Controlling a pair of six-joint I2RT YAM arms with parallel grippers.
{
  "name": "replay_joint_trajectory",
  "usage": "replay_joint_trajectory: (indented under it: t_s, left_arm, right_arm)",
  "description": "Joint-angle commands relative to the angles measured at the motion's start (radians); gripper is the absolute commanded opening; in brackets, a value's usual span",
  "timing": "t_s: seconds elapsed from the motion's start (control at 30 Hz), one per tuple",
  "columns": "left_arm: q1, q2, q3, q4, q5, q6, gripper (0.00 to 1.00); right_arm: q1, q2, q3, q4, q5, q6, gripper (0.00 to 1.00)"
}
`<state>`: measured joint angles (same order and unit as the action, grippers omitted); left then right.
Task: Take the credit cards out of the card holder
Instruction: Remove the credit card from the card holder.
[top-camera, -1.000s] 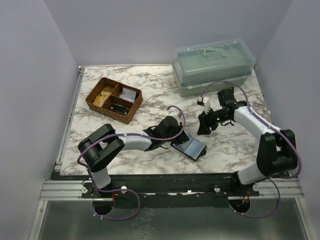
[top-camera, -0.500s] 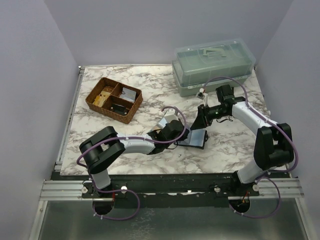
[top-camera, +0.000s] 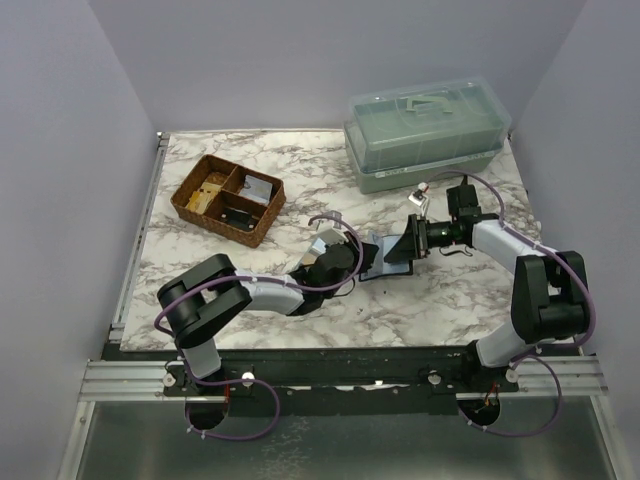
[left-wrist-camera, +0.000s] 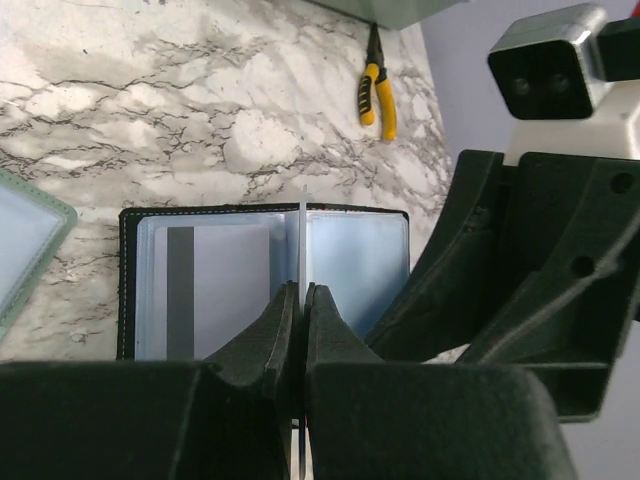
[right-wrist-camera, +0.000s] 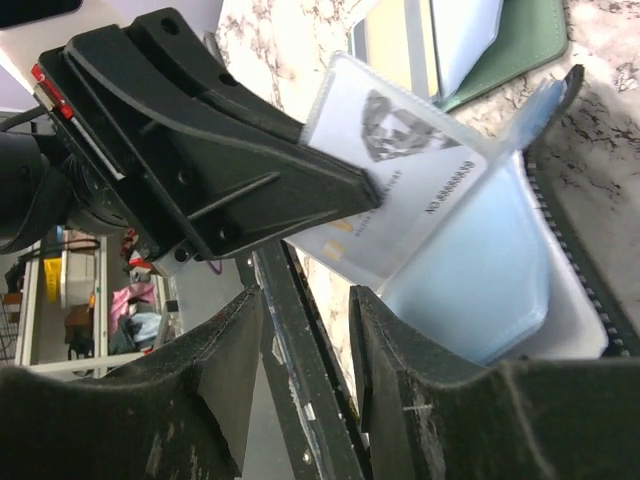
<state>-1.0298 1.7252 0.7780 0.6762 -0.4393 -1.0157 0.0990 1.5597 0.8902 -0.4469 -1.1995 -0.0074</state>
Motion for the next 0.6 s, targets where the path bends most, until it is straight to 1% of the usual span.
replay_joint_trajectory:
  t_s: [0.0, 0.13, 0.3, 0.43, 0.57]
  left_arm:
    - [-0.004, -0.006, -0.064, 0.289, -0.005, 0.01, 0.0]
    - [0.0, 0.023, -0.104, 0.42, 0.029, 0.002, 0.0]
    - [0.002, 0.05, -0.128, 0.537, 0.072, -0.002, 0.0]
    - [0.001, 0.045, -0.123, 0.56, 0.129, -0.009, 0.0]
    - [0.002, 0.045, -0.135, 0.63, 0.162, -0.033, 0.0]
  right_arm:
    - [-0.004, 0.019, -0.033, 0.152, 0.03, 0.12, 0.46]
    - [-0.024, 0.034, -0.047, 0.195, 0.079, 0.169, 0.47]
    - [-0.033, 0.035, -0.06, 0.224, 0.052, 0.174, 0.47]
    - [-0.057, 0.006, -0.086, 0.297, -0.036, 0.225, 0.47]
    - [-0.064, -0.019, -0.099, 0.349, -0.149, 0.255, 0.46]
